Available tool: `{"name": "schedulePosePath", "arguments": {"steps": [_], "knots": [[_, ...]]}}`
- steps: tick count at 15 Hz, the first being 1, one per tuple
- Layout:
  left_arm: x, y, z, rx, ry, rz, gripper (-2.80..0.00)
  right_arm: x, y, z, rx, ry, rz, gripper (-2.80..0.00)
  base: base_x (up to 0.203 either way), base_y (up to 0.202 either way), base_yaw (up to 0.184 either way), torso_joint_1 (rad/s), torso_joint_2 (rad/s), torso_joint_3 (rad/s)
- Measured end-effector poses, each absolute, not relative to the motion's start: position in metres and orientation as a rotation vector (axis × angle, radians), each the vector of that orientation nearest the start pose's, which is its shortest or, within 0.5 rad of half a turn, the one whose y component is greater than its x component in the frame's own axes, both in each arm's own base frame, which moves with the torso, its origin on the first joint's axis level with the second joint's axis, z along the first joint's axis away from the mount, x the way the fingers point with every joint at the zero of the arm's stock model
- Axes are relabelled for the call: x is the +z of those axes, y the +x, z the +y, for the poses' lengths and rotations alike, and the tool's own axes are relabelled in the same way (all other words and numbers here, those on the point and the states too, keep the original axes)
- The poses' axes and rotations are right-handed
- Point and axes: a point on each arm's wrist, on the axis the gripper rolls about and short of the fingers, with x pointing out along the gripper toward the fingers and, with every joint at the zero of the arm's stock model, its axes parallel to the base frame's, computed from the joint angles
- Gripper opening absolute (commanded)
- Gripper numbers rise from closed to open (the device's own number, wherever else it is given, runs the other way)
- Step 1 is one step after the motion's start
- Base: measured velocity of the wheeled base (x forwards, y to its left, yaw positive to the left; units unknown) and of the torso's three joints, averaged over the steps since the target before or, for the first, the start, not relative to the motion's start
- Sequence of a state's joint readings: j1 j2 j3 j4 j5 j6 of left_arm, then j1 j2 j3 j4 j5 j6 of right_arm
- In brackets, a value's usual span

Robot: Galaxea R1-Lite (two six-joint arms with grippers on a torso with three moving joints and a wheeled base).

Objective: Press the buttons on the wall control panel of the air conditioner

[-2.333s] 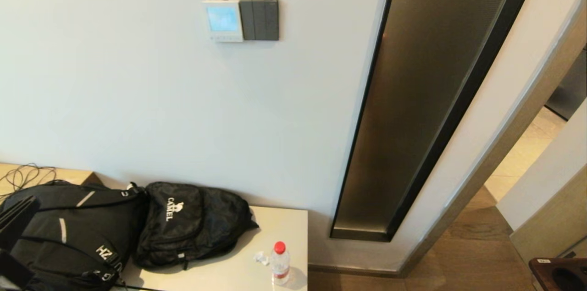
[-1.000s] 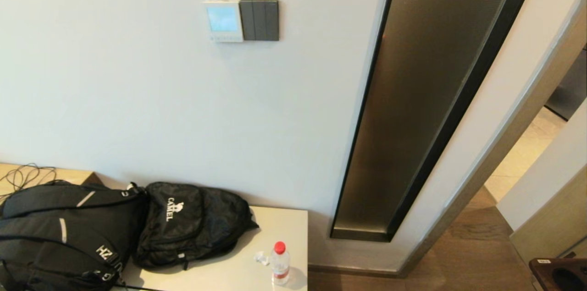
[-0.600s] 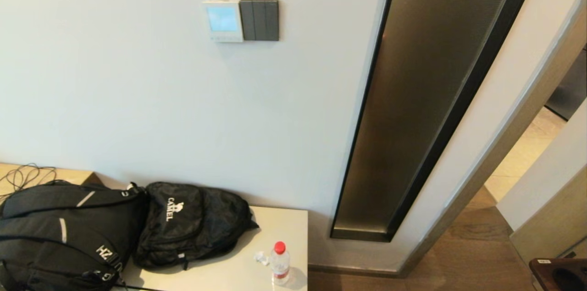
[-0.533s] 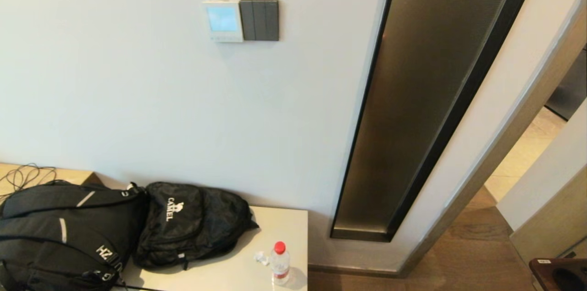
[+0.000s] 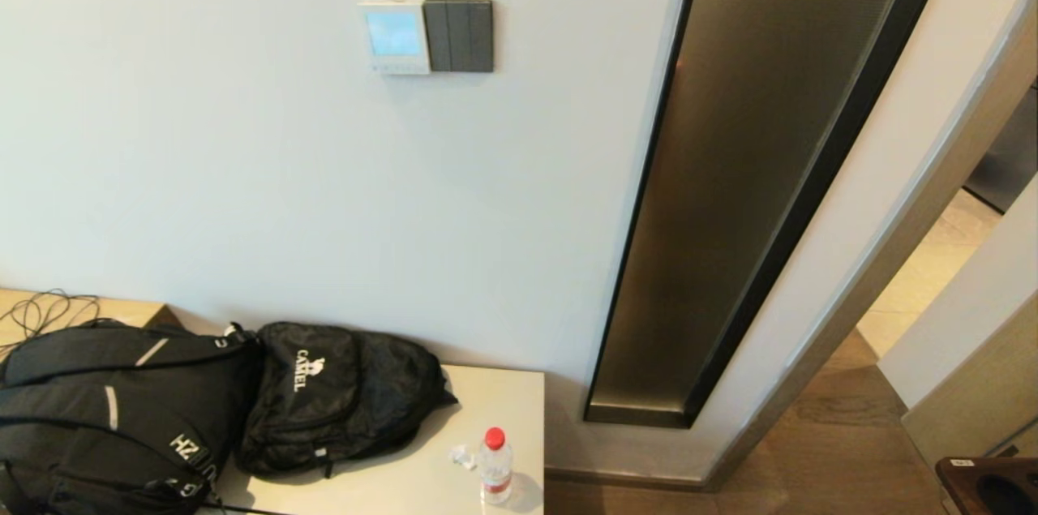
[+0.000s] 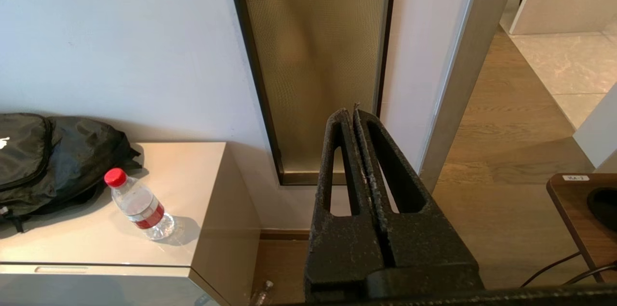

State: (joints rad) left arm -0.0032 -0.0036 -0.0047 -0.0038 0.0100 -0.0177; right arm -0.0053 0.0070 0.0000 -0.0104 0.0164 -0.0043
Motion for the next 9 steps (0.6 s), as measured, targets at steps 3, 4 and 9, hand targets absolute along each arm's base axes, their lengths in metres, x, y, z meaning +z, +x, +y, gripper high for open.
{"name": "schedulePosePath", "arguments": {"steps": [3,4,9], "knots": [[0.0772,-0.0234,0.0003,0.007,-0.018,-0.013,-2.8,0.0767,-0.0223,0.0005,0.011,-0.004,-0.003,-2.8,0.0,0.0,0.0,0.0,0.0,0.0],[0.0772,-0.0234,0.0003,0.006,-0.018,-0.013,-2.8,0.0767,-0.0223,0.0005,0.011,-0.004,-0.003,-2.8,0.0,0.0,0.0,0.0,0.0,0.0],[0.0773,-0.0234,0.0003,0.007,-0.017,-0.013,-2.8,0.0767,-0.0223,0.0005,0.01,-0.006,-0.003,-2.8,0.0,0.0,0.0,0.0,0.0,0.0]]}}
